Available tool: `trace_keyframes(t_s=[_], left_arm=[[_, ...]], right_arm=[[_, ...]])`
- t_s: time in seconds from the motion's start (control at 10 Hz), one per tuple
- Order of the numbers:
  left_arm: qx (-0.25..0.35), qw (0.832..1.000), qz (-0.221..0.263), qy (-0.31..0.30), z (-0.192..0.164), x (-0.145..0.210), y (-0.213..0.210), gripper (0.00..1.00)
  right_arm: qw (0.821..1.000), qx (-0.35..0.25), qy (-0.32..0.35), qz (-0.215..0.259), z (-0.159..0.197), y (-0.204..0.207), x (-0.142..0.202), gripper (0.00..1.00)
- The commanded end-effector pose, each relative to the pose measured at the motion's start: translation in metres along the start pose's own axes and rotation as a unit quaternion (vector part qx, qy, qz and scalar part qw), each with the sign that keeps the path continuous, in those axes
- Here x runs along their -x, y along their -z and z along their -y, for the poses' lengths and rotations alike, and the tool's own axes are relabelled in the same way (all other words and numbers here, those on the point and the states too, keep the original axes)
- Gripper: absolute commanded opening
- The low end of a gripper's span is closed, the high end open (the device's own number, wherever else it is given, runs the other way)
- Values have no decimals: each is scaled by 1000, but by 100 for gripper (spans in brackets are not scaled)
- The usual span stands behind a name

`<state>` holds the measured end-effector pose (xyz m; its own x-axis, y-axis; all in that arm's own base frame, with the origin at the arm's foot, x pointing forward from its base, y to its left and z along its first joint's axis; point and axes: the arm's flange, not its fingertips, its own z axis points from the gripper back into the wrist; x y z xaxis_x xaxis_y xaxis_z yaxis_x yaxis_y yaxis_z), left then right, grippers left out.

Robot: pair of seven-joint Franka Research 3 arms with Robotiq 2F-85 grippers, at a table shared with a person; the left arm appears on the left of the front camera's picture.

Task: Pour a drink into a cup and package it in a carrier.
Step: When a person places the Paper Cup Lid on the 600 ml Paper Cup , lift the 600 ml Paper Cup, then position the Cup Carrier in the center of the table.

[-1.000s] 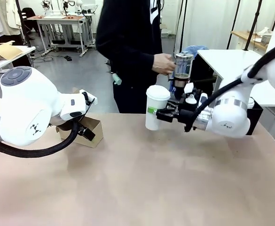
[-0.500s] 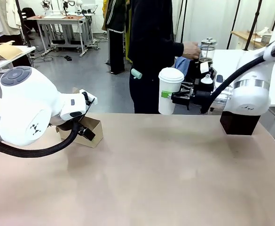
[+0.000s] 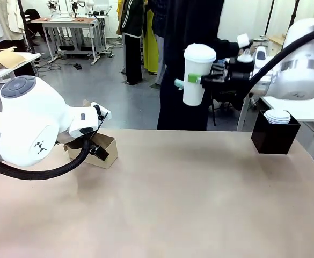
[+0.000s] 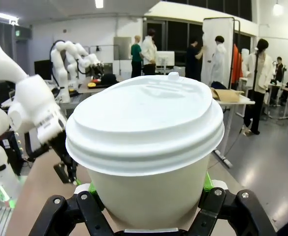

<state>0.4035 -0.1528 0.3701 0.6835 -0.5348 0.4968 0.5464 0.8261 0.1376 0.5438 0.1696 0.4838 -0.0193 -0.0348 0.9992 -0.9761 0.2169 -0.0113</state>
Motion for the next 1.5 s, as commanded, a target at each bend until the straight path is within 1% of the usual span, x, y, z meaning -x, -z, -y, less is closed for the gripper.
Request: trace_keyframes(t_s=[0.0,0.1,0.2,0.3,0.4,0.5,1.4], left_arm=[[1,1000,0,-1,-1,0,0,100],[1,1000,0,-1,-1,0,0,100],[1,1000,0,-1,-1,0,0,100],[1,1000,0,-1,-1,0,0,100],[1,1000,0,-1,-1,0,0,100],[1,1000,0,-1,-1,0,0,100],[1,1000,0,-1,-1,0,0,100]], right_arm=[[1000,-10,23,-15,-6,4,-33,81],[999,-7,30,-14,-12,14,-46,81],[999,-1,36,-18,-15,26,-52,81],[999,5,37,-22,-16,39,-52,81],[998,-12,60,-22,-19,48,-50,81],[1000,-7,23,-7,-19,25,-50,81],[1000,-7,23,-7,-19,25,-50,81]])
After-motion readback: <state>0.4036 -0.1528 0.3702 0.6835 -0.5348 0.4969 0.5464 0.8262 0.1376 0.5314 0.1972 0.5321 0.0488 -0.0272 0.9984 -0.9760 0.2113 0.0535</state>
